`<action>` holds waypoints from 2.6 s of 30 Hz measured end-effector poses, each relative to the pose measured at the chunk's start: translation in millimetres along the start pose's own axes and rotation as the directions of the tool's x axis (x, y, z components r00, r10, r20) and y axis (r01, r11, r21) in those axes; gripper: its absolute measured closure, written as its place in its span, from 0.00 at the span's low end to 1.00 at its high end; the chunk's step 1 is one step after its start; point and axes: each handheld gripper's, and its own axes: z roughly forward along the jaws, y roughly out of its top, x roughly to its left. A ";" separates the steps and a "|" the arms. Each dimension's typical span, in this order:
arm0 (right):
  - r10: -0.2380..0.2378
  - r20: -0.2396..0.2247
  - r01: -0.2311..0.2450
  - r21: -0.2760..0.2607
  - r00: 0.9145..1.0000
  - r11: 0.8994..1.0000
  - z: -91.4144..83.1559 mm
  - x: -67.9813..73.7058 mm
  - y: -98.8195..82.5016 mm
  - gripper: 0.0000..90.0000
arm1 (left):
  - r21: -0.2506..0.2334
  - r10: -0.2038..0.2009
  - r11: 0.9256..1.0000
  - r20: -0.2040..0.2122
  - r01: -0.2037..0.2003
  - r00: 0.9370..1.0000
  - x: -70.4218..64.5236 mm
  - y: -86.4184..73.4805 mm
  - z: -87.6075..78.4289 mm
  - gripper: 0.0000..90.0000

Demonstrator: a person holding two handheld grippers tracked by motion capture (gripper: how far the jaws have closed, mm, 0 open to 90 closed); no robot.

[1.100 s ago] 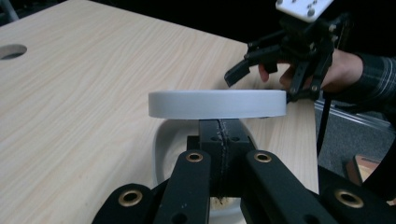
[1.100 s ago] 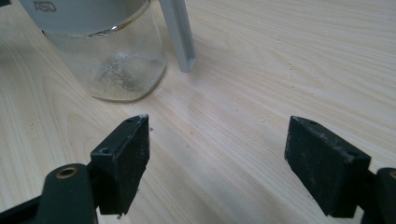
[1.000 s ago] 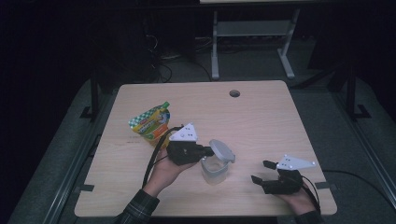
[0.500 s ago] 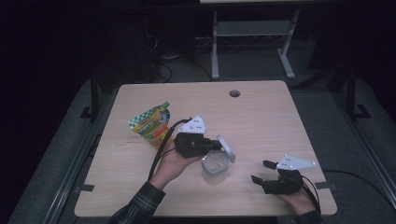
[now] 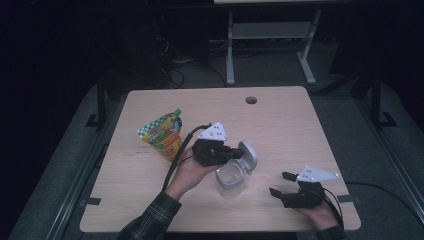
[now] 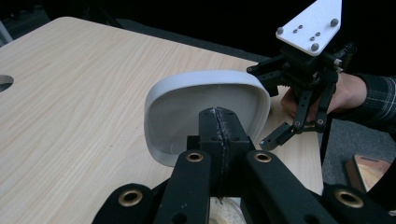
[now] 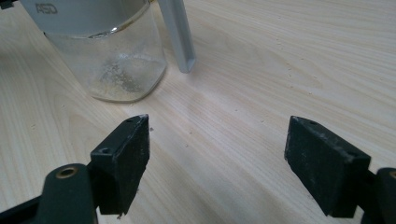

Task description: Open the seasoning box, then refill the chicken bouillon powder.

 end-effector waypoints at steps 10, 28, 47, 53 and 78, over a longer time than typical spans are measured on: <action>-0.003 0.001 0.003 0.000 1.000 1.000 0.4 0.2 -0.1 0.24 | 0.000 -0.022 1.000 -0.003 0.022 1.000 2.5 -8.7 -13.1 1.00; -0.003 0.000 0.003 0.008 1.000 1.000 1.3 0.7 -0.2 0.24 | -0.008 -0.059 0.998 -0.033 0.059 0.998 6.9 -40.4 -42.8 0.89; 0.001 0.002 -0.001 0.017 1.000 1.000 2.9 0.1 -2.9 0.24 | 0.029 -0.078 0.996 -0.082 0.080 0.994 5.6 -80.3 -74.2 0.65; -0.001 0.002 0.001 0.017 1.000 1.000 2.4 0.4 -3.1 0.24 | 0.044 -0.084 0.995 -0.104 0.089 0.991 5.4 -98.1 -78.3 0.56; -0.003 -0.001 0.003 0.004 1.000 1.000 1.5 0.8 -2.1 0.24 | 0.069 -0.107 0.990 -0.176 0.121 0.978 1.5 -148.8 -109.8 0.44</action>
